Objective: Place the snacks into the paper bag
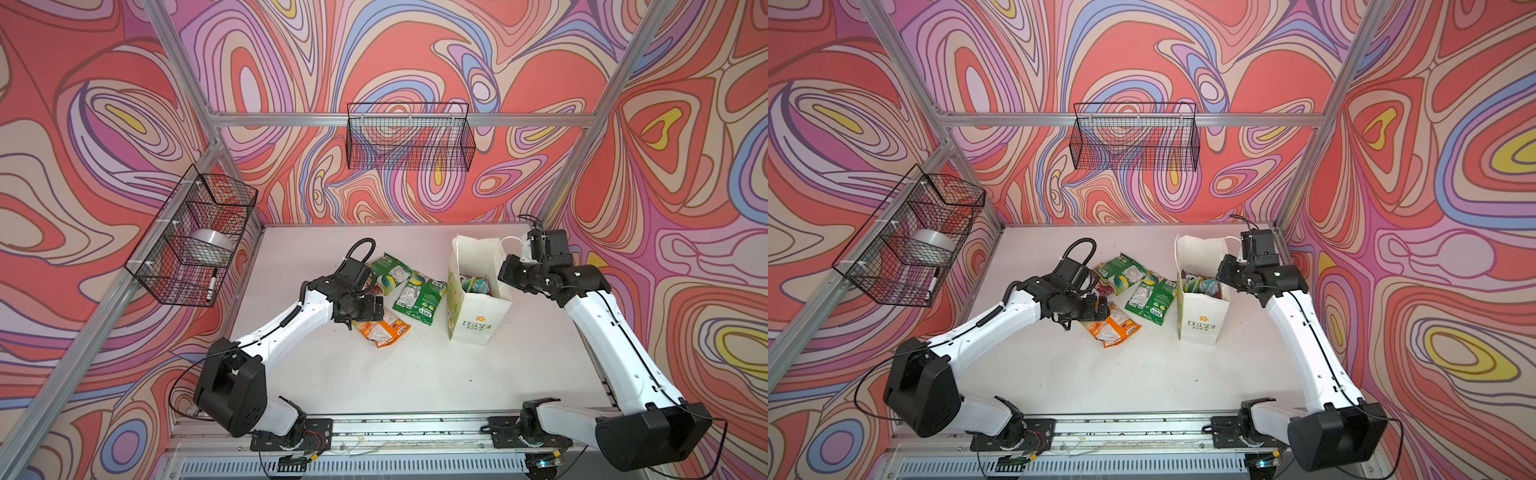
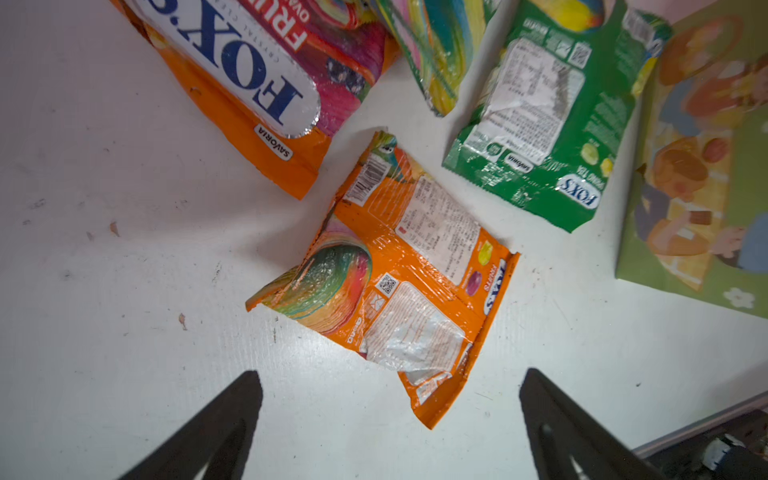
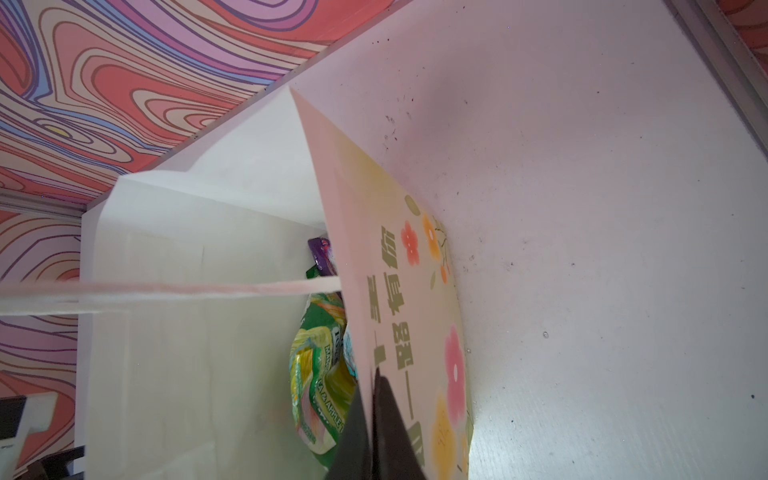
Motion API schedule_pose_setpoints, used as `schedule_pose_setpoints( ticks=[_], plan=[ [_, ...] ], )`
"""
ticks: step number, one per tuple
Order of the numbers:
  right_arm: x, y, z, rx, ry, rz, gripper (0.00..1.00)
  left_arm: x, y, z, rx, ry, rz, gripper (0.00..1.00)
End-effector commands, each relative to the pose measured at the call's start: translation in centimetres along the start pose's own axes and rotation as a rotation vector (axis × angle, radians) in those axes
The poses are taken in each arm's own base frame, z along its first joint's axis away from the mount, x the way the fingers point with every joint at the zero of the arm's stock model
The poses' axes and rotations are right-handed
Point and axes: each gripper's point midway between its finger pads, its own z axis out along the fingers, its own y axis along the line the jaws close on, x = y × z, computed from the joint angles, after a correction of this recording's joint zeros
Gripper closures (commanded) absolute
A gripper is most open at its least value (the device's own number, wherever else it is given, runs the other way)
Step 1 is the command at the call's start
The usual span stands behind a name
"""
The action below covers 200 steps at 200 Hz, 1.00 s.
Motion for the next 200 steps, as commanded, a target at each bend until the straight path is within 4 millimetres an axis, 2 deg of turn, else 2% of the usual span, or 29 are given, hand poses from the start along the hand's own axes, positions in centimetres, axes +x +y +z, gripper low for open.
schedule_pose_setpoints(
  ticks=[1, 35, 73, 122, 181, 200],
  plan=[
    [-0.9, 0.7, -0.9, -0.024, -0.047, -0.013, 1.0, 1.1, 1.8, 1.5, -0.129, 0.043, 0.03, 0.0],
    [-0.7, 1.0, -0.5, -0.042, -0.036, -0.008, 1.0, 0.8, 2.1, 4.3, -0.169, 0.072, 0.025, 0.0],
    [-0.7, 1.0, -0.4, -0.048, -0.034, -0.011, 1.0, 0.4, 2.3, 6.2, -0.2, 0.092, 0.027, 0.0],
    [-0.4, 0.9, -0.2, -0.049, -0.029, -0.005, 1.0, 1.4, 2.6, 8.7, -0.205, 0.136, 0.011, 0.0],
    [-0.4, 1.1, -0.3, -0.061, -0.03, 0.0, 1.0, 2.1, 3.3, 10.4, -0.211, 0.122, -0.004, 0.27],
    [-0.3, 1.1, -0.3, -0.065, -0.026, 0.0, 1.0, 2.2, 2.9, 10.9, -0.178, 0.113, -0.008, 0.37]
  ],
)
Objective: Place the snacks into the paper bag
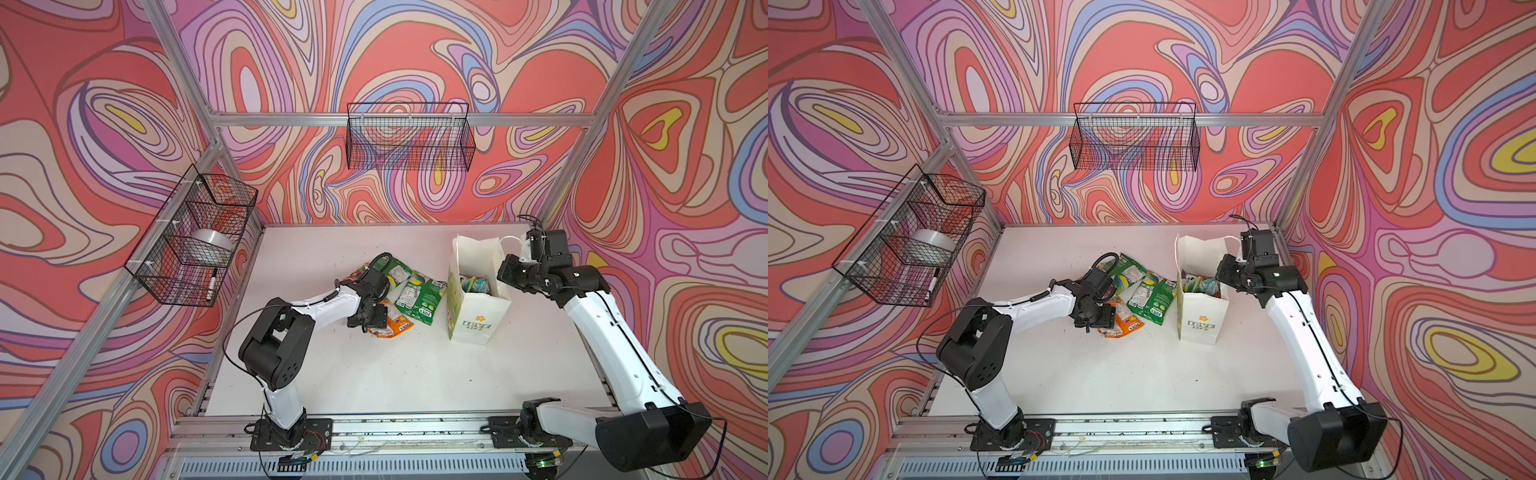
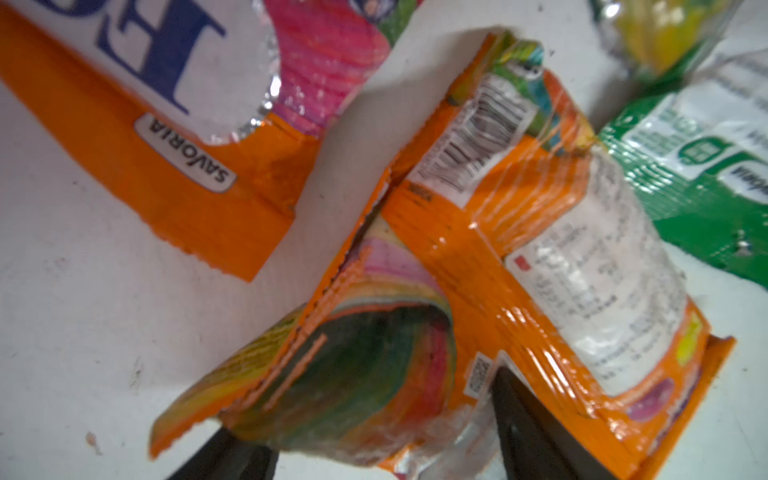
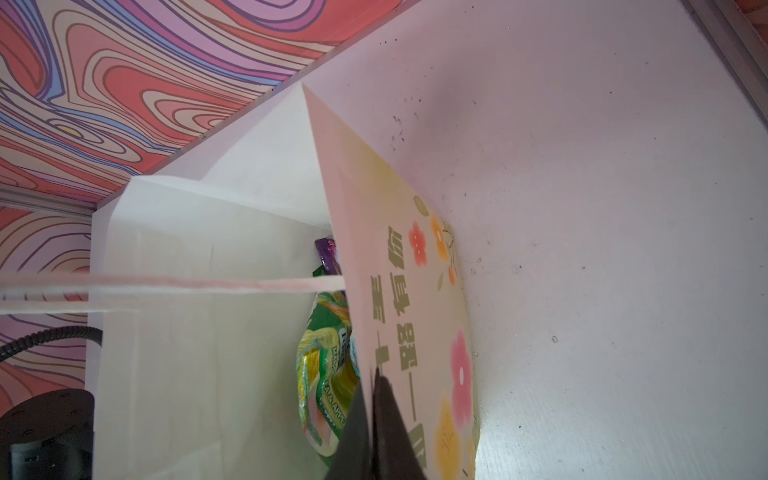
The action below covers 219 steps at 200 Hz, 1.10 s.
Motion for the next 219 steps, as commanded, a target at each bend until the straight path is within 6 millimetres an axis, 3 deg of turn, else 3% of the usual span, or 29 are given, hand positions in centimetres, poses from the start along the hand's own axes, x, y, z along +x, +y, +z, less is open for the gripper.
schedule_pose_setpoints(
  ticks=[1, 60, 108, 185, 219],
  plan=[
    [-0.3, 0.8, -0.5, -0.042, -0.025, -0.002, 1.0, 2.0, 1.6, 2.6, -0.056, 0.049, -0.016, 0.38],
    [0.1, 0.7, -0.5, -0.044, -0.018, 0.001, 1.0, 1.7, 0.3, 2.9, 0.055, -0.015, -0.079, 0.69],
    [0.0, 0.6, -0.8, -0.04, -0.027, -0.004, 1.0, 0.4, -0.4, -0.6, 0.122, -0.114, -0.131, 0.87],
    [-0.3, 0.8, -1.0, -0.045, -0.037, -0.01, 1.0, -1.1, 0.8, -7.8, 0.123, -0.279, -0.17, 1.0],
    [-0.4, 0.9, -1.1, -0.047, -0.044, -0.013, 1.0, -1.5, 1.4, -9.1, 0.092, -0.307, -0.157, 1.0]
  ],
)
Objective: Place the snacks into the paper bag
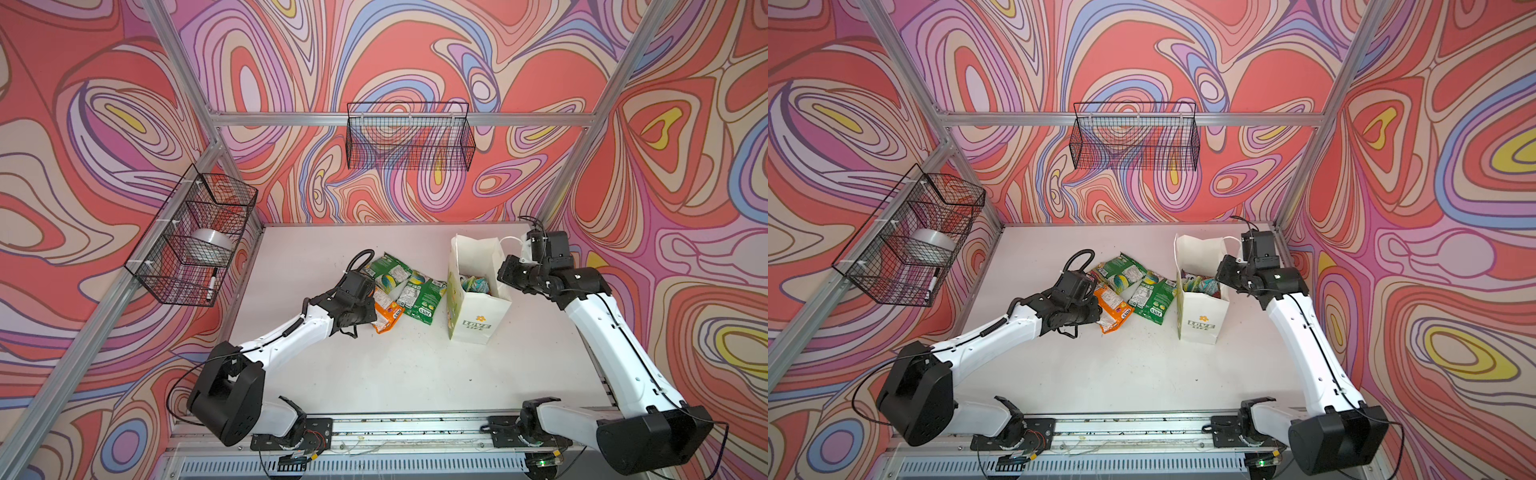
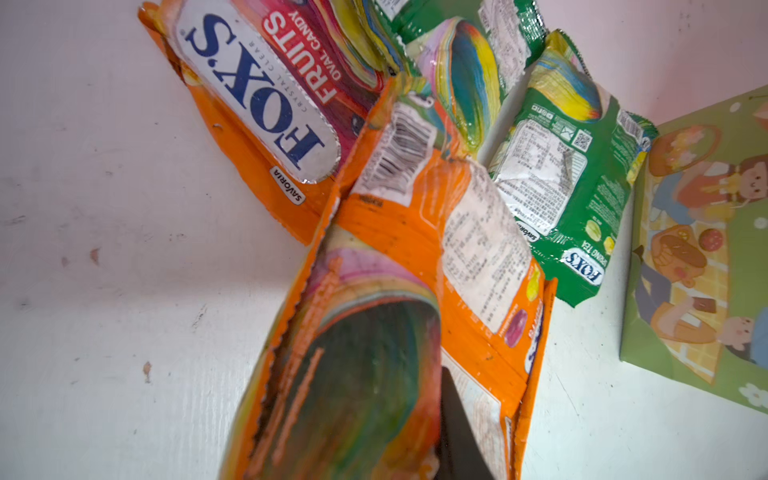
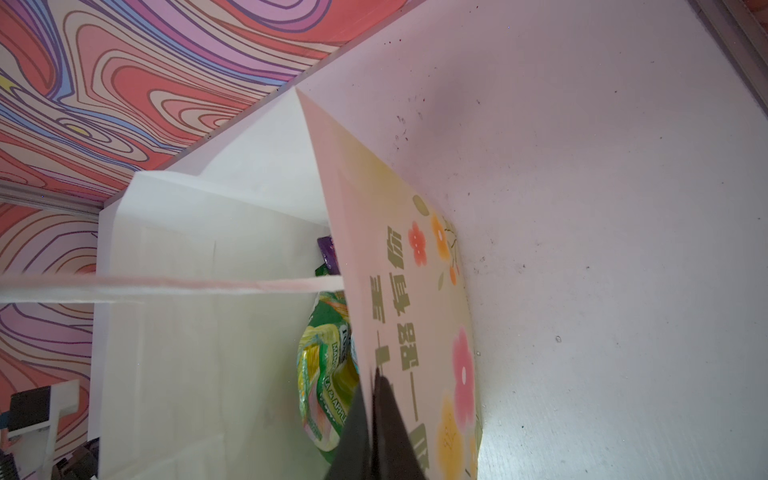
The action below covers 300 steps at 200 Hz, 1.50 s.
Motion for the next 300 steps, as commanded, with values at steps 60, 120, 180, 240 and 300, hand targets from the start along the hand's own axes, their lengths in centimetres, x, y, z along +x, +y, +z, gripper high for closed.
schedule_pose_setpoints(
  ticks=[60, 120, 180, 240, 300],
  plan=[
    [-0.8, 0.9, -1.2, -0.039, -0.048, -0.018, 1.0, -2.4, -0.5, -5.0, 0.007, -0.077, 0.012, 1.0],
    [-1.1, 1.2, -1.2, -0.05, -0.059, -0.02, 1.0, -5.4, -2.2, -13.5, 0.103, -0.218, 0.052, 1.0],
    [-1.3, 1.3, -1.1, -0.05, -0.057, -0.024, 1.0, -7.5, -6.2, -20.7, 0.247, -0.286, 0.104, 1.0],
    [-1.4, 1.5, -0.9, -0.059, -0.055, -0.021, 1.0, -9.3, -15.4, -25.2, 0.415, -0.347, 0.245, 1.0],
    [-1.3, 1.8, -1.2, -0.073, -0.052, -0.013, 1.0, -8.9, -27.5, -27.1, 0.549, -0.398, 0.455, 1.0]
  ],
)
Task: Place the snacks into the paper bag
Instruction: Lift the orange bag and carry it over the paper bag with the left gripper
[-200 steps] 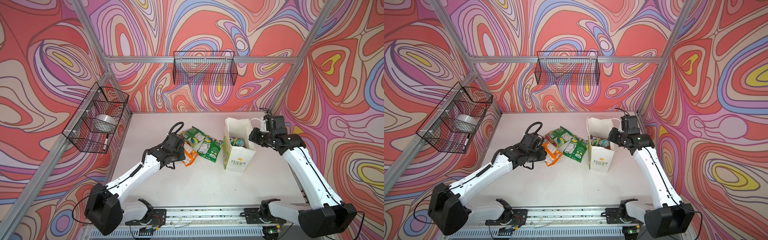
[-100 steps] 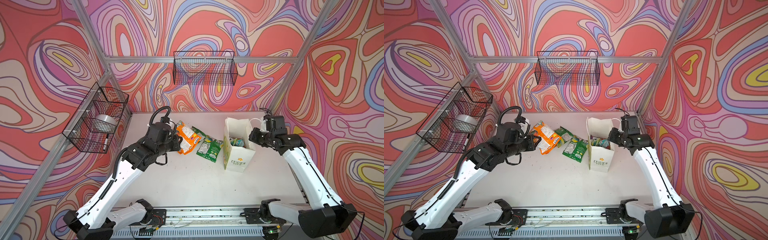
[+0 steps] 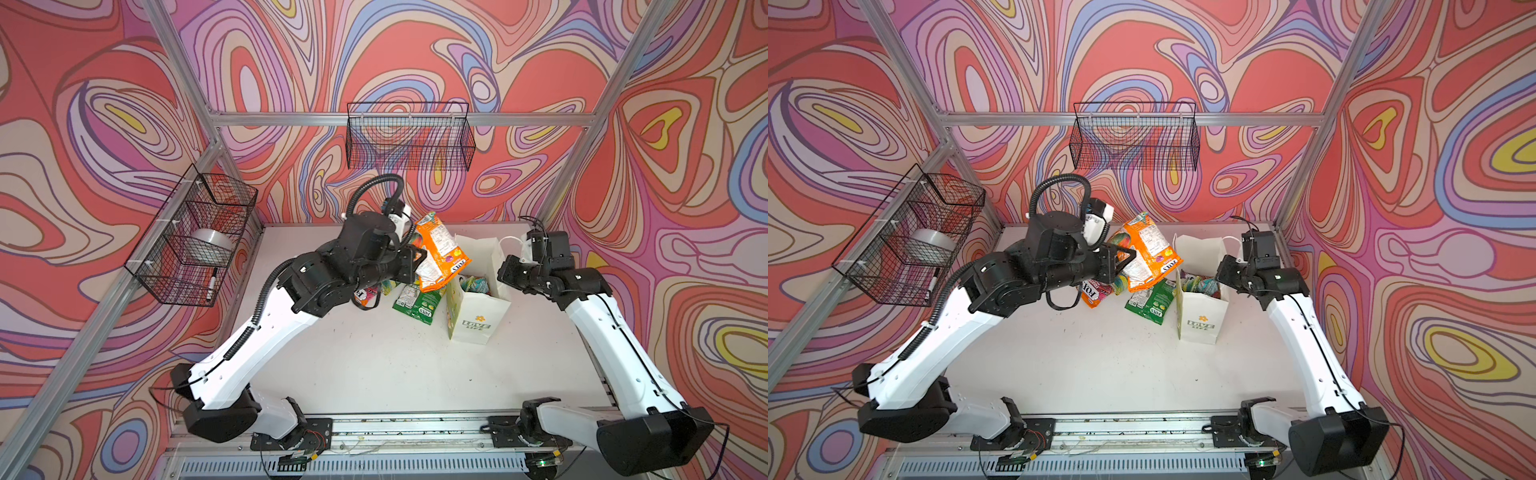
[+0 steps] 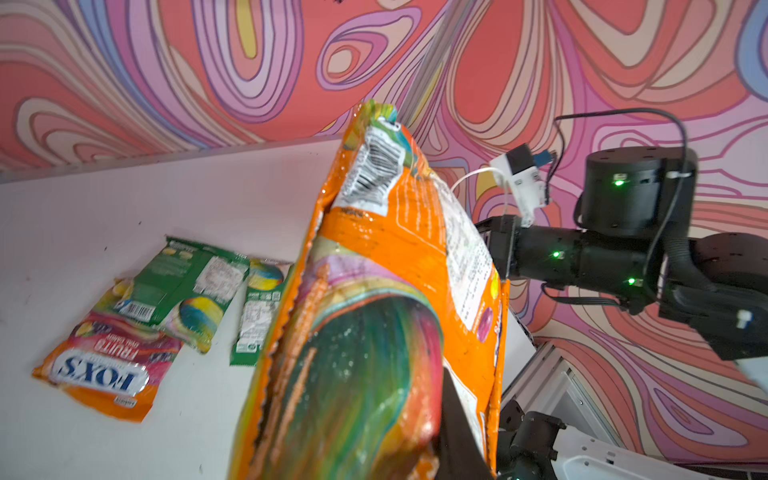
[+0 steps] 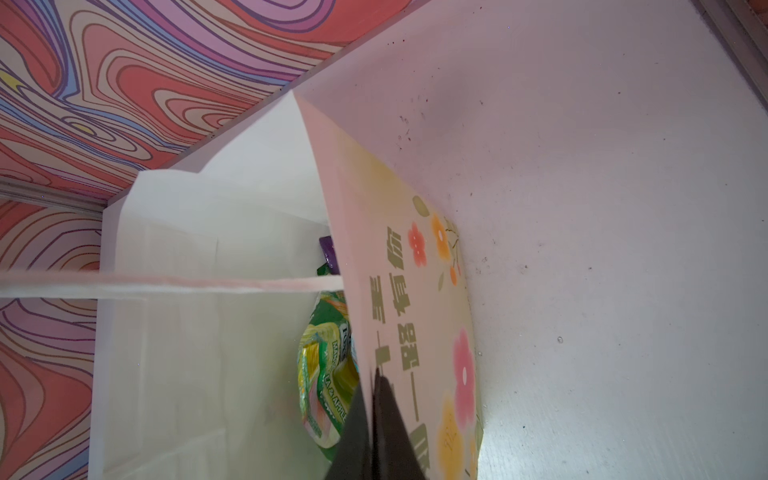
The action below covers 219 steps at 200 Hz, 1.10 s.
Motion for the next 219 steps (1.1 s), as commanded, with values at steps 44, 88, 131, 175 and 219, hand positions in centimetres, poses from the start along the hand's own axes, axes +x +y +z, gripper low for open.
schedule_pose_setpoints(
  ticks=[44, 88, 131, 175, 219],
  plan=[
    [-0.7, 1.3, -1.2, -0.06, -0.045, -0.009, 1.0, -0.4, -5.4, 7.3, -0.004, 0.01, 0.152, 1.0],
    [-0.7, 1.3, -1.7, -0.063, -0.054, -0.014, 1.0, 1.5, -2.9, 12.5, -0.17, 0.049, 0.182, 1.0],
    [-0.7, 1.2, -1.9, -0.06, -0.06, -0.017, 1.0, 3.0, -0.6, 13.1, -0.296, 0.077, 0.232, 1.0],
    [-0.6, 1.1, -1.9, -0.058, -0.058, -0.019, 1.0, 3.4, 0.6, 13.7, -0.364, 0.082, 0.274, 0.99],
    [-0.5, 1.1, -2.0, -0.057, -0.06, -0.021, 1.0, 2.5, 1.3, 13.3, -0.419, 0.048, 0.306, 0.99]
  ],
)
